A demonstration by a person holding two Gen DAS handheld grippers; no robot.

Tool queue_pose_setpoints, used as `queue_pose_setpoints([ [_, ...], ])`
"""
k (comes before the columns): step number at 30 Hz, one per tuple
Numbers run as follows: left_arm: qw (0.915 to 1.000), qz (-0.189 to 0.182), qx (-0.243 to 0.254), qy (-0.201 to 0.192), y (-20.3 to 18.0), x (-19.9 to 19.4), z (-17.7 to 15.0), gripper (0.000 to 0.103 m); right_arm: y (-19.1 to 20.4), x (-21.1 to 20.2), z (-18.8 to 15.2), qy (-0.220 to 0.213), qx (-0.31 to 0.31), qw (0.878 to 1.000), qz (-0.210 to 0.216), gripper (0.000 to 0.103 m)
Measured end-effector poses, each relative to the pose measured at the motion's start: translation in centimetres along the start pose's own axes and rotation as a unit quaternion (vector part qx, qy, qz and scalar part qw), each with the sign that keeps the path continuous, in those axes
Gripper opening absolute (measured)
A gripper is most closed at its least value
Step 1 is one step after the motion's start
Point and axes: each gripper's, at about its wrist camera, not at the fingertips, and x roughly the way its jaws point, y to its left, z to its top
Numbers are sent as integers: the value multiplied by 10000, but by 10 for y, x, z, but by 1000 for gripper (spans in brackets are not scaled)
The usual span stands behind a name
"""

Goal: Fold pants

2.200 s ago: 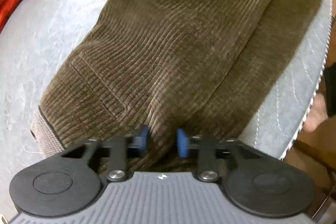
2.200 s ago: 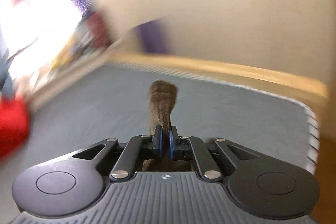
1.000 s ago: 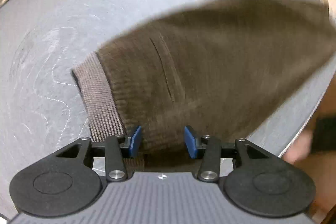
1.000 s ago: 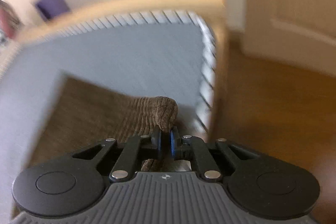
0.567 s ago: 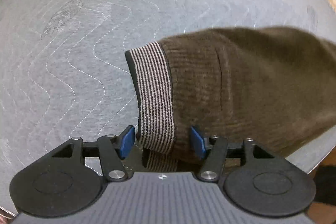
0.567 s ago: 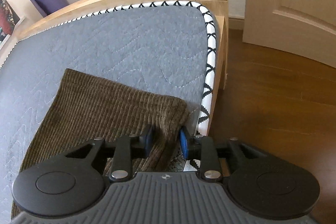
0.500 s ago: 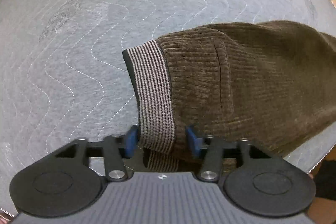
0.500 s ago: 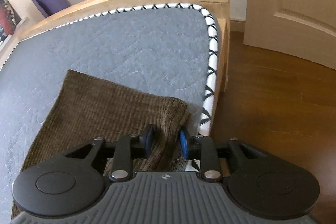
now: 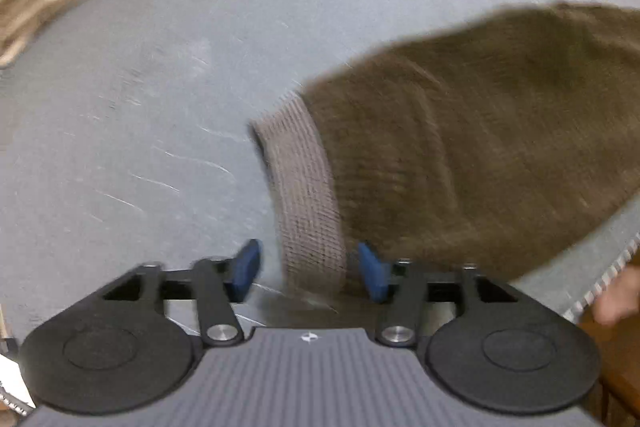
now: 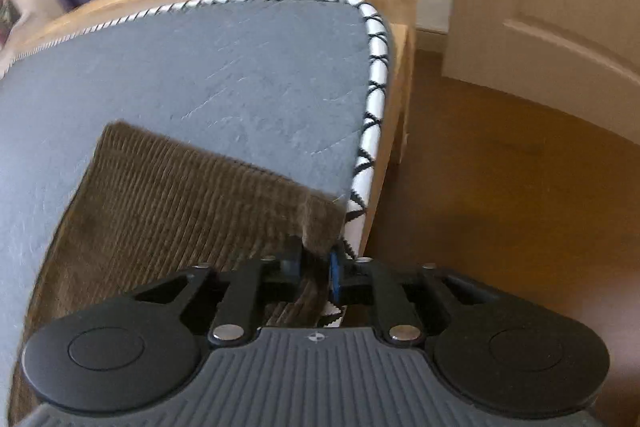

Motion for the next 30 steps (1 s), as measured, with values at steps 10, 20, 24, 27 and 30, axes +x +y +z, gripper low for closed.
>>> queue_pose_setpoints([
  [10, 9956, -779, 391, -350, -37, -6, 16, 66, -1, -35, 8, -1037, -318, 9941, -55, 24],
  [20, 9956, -469, 481, -659, -73, -19, 45, 60, 89, -52, -23, -972, -1537, 9728, 1433, 24],
  [24, 9937, -606, 377, -862, -103, -20, 74, 60, 127, -30, -35, -274, -1519, 9680, 1977, 26],
  [27, 9911, -847, 376, -952, -126, -16, 94, 60, 148, -7, -36, 116, -1287, 9704, 2040, 33],
  [30, 9868, -1196, 404, -1010, -145, -10, 106, 63, 168, 16, -36, 170, -1211, 9762, 1789, 37],
])
